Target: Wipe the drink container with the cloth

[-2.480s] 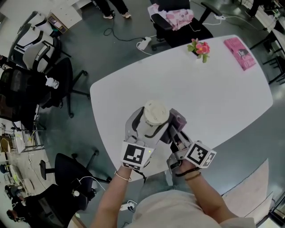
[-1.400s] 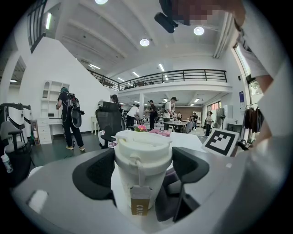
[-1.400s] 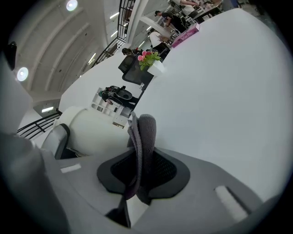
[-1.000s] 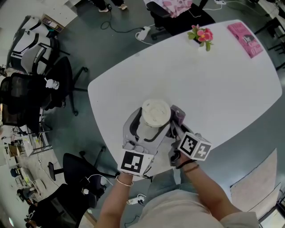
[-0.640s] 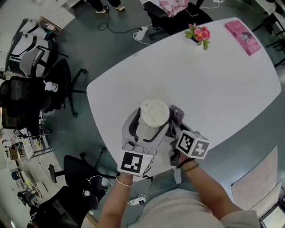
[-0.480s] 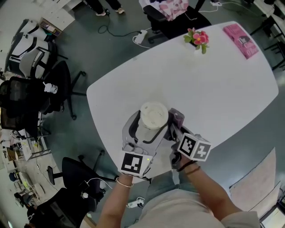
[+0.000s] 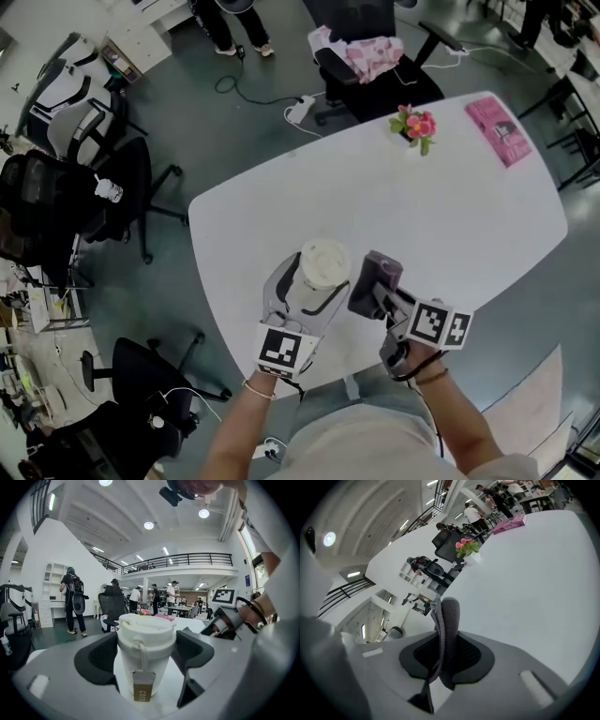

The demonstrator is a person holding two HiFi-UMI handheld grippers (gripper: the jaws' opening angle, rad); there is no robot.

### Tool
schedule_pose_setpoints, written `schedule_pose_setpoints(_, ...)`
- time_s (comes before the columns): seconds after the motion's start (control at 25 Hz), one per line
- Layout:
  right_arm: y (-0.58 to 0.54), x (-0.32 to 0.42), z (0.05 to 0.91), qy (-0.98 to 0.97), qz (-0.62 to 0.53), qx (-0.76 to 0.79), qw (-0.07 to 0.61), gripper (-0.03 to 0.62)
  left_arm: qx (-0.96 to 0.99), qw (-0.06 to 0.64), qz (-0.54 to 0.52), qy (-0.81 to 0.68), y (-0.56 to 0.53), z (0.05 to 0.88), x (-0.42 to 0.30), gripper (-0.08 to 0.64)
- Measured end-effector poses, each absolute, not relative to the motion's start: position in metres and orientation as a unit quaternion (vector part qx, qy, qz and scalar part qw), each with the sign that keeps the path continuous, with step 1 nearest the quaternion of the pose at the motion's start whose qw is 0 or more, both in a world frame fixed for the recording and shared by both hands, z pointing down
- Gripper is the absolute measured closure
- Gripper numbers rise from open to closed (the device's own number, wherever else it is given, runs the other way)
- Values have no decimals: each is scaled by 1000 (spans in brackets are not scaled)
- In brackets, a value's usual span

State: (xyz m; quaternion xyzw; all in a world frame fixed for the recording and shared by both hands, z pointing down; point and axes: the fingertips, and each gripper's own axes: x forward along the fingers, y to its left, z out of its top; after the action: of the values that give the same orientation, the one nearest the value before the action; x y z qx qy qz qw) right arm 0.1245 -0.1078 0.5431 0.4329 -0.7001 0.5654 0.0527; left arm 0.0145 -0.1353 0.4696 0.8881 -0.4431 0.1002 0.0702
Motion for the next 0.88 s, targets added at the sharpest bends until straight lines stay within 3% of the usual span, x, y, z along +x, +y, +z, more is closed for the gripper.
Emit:
schedule_pose_setpoints(0.36,-125,125,498,-769,531,339,110,518,891,67,93,-439,-135,470,13,166)
schedule_pose_setpoints(0.64,-153,117,454,-813,521,243,95,518,894,64,92,-434,-136,470,13,166)
schedule_pose_setpoints(0.88,-172,113,444,-827,507,190,152,520,896,62,90,-431,-136,470,13,167)
